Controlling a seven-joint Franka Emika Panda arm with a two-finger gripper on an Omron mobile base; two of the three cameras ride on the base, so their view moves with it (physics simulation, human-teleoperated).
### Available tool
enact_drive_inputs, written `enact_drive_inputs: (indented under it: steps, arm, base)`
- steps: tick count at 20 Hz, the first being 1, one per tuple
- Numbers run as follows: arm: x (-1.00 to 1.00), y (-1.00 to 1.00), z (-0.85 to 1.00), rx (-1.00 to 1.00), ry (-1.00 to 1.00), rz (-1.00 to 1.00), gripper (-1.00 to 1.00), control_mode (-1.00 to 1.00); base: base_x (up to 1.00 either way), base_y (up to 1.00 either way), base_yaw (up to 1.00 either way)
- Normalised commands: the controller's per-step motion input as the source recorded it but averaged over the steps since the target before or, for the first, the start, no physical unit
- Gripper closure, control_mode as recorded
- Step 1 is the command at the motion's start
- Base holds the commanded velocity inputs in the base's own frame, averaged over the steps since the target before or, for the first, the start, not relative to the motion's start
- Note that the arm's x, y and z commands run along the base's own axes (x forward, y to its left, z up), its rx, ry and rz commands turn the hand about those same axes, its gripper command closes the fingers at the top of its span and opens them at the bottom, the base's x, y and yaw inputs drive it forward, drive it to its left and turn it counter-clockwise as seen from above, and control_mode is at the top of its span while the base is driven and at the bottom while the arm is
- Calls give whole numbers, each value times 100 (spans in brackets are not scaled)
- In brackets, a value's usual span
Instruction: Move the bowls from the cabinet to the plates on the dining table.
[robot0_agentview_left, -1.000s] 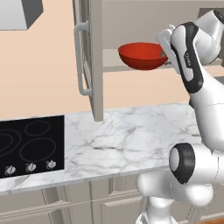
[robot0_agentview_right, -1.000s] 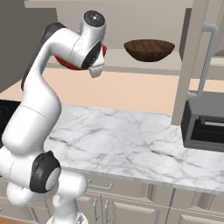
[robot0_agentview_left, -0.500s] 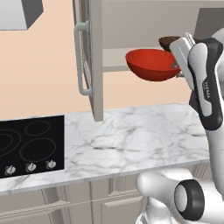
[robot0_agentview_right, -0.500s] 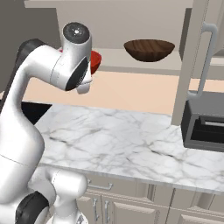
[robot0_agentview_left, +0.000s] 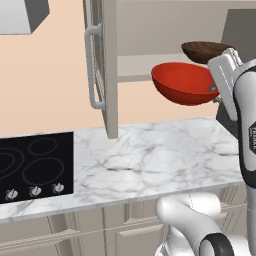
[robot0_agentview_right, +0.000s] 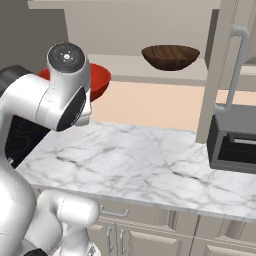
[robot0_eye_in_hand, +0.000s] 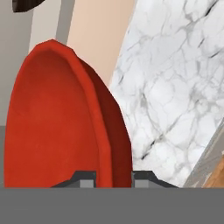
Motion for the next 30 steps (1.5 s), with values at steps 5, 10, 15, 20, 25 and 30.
enact_drive_inputs:
  steps: [5, 10, 15, 20, 25, 30]
  arm:
    - [-38, 0, -9, 0, 9, -4, 100, -100]
    - [-49, 0, -2, 0, 9, -4, 100, -100]
    - [-52, 0, 0, 1, 3, -1, 100, -100]
    - [-13, -1, 0, 1, 1, -1, 100, -100]
    - [0, 0, 0, 0, 0, 0, 100, -100]
    - [0, 0, 0, 0, 0, 0, 100, -100]
  base:
    - [0, 0, 0]
    - [0, 0, 0]
    - [0, 0, 0]
    - [0, 0, 0]
    - [0, 0, 0]
    - [0, 0, 0]
